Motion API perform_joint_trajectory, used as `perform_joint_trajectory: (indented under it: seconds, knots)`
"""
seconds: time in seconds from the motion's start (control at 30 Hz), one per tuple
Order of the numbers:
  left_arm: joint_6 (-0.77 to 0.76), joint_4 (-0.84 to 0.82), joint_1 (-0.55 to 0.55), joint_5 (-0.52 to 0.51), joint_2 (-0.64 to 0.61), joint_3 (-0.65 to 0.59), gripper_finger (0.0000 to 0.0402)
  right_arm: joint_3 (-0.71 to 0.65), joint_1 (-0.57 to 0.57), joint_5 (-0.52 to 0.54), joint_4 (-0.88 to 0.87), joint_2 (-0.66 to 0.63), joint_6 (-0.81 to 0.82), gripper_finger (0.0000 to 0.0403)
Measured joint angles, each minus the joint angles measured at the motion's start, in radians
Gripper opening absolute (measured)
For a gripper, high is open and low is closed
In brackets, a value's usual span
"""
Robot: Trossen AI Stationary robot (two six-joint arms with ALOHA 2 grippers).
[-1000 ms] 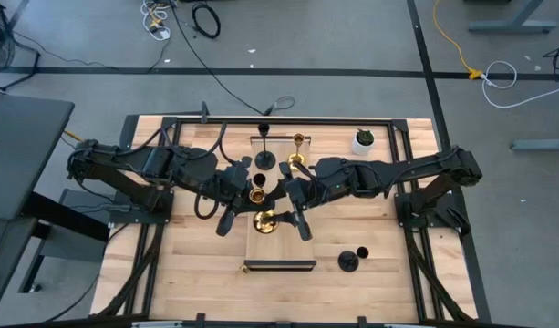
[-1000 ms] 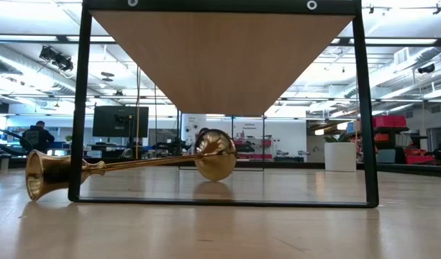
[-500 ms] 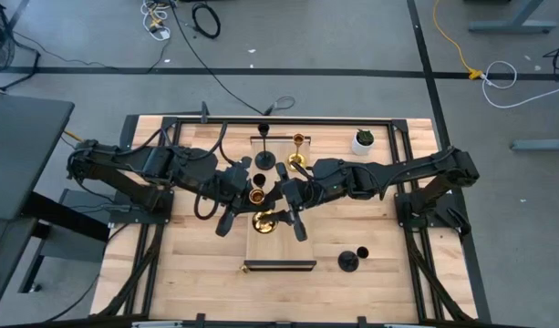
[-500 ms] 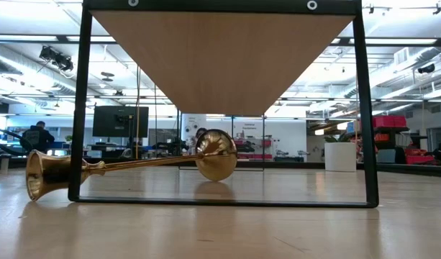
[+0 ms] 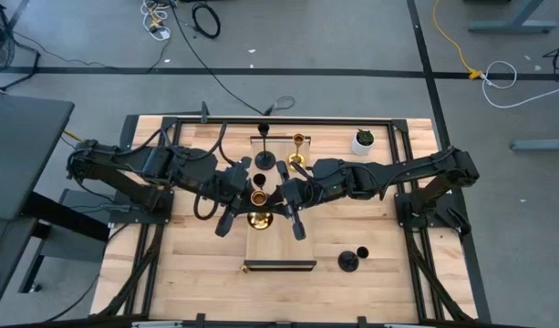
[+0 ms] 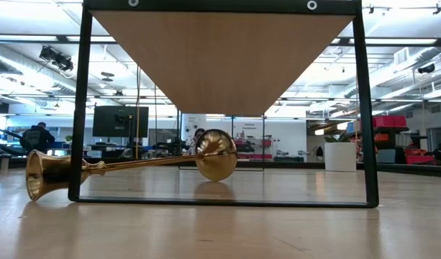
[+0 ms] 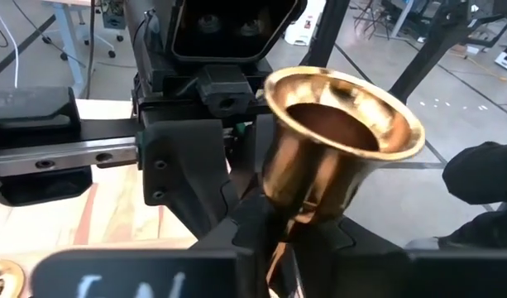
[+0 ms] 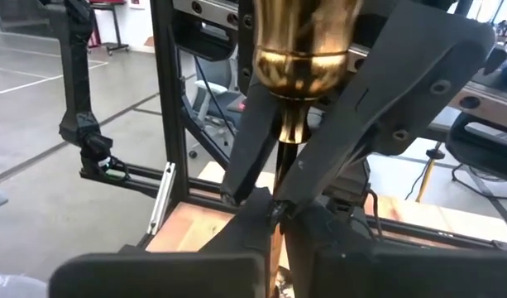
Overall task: Pick & Place candle stick holders
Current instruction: Put the golden candle holder on the shelf aligned with the black candle holder
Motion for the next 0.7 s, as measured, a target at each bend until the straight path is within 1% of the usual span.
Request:
perform_joint_trajectory:
  seconds: [0.13, 0.27, 0.5, 0.6, 0.7]
  knots:
    - [-0.005, -0.002, 0.0, -0.001, 0.0, 0.0, 0.0066, 0.0, 0.0, 0.023, -0.013, 0.0, -0.013, 0.0007]
    - [-0.003, -0.002, 0.0, -0.001, 0.0, 0.0, 0.0063, 0.0, 0.001, 0.045, -0.015, 0.0, -0.018, 0.0004]
    - [-0.003, -0.002, 0.001, -0.001, 0.0, 0.0, 0.0061, 0.0, 0.0, 0.052, -0.035, -0.009, -0.03, 0.0002]
    - [-0.003, 0.0, 0.001, -0.008, 0.0, 0.0, 0.0062, 0.0, 0.001, 0.092, -0.056, -0.02, -0.04, 0.0002]
    - [0.001, 0.0, 0.002, -0.016, 0.0, 0.001, 0.0069, 0.0, -0.001, 0.109, -0.081, -0.034, -0.052, 0.0001]
